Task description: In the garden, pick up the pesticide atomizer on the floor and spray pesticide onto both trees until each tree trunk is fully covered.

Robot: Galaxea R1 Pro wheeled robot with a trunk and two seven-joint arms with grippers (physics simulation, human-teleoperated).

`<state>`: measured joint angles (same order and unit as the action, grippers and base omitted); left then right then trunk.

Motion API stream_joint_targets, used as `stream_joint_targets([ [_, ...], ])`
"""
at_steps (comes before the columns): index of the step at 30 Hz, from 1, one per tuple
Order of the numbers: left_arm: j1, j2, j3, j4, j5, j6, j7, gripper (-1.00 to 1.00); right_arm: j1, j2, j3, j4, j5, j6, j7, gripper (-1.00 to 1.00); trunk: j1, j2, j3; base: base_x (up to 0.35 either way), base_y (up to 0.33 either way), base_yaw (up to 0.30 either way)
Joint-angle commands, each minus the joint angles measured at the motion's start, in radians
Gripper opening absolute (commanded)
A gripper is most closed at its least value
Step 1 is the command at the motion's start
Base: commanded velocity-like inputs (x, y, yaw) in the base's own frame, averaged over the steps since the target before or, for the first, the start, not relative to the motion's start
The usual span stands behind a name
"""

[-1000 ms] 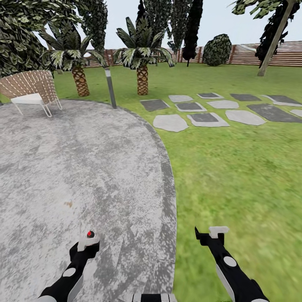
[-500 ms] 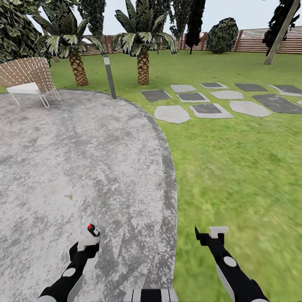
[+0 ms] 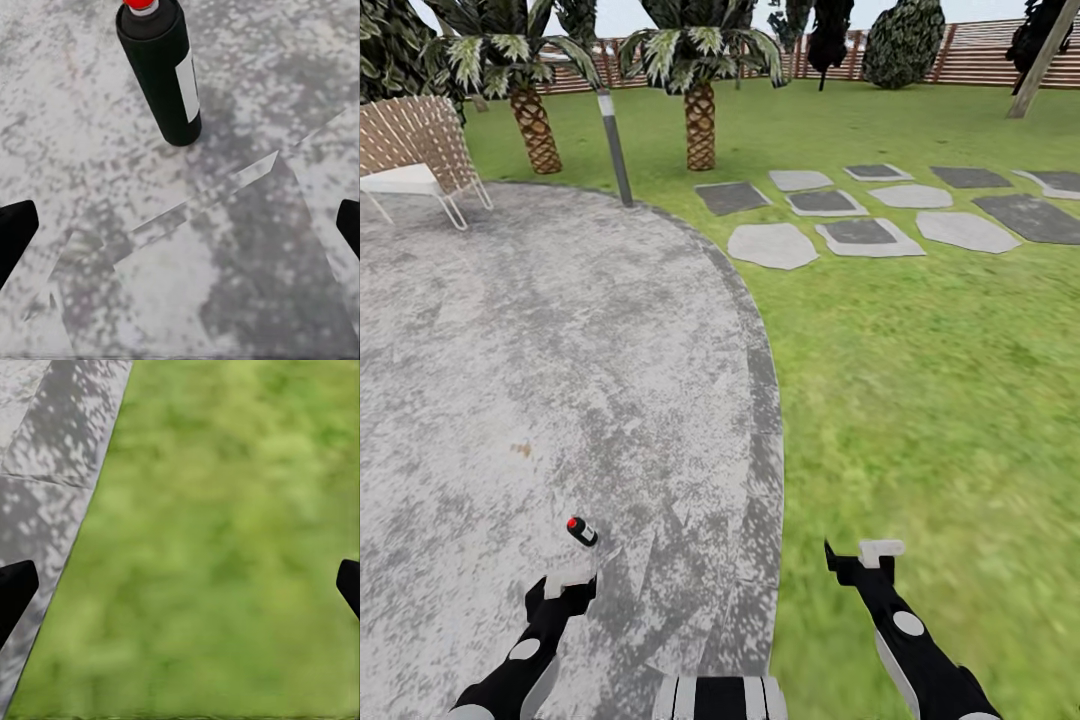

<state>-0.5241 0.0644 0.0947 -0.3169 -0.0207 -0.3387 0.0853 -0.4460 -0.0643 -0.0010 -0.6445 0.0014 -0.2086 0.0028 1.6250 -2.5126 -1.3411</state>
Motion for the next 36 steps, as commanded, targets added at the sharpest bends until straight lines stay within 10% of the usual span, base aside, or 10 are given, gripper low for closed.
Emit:
stream_joint_targets([
  [1,-0.001,0.0,0.002,0.001,-0.002,-0.003,0.002,1.0,0.0,0.0,0.0,0.001,0.0,-0.003,0.0,1.0,0.0,-0.001,-0.006,0.0,0.0,0.0],
  [36,-0.001,0.0,0.005,0.001,-0.001,-0.003,0.002,1.0,0.0,0.0,0.001,0.0,0.0,-0.003,0.0,1.0,0.001,-0.001,-0.026,0.072,0.015,0.0],
])
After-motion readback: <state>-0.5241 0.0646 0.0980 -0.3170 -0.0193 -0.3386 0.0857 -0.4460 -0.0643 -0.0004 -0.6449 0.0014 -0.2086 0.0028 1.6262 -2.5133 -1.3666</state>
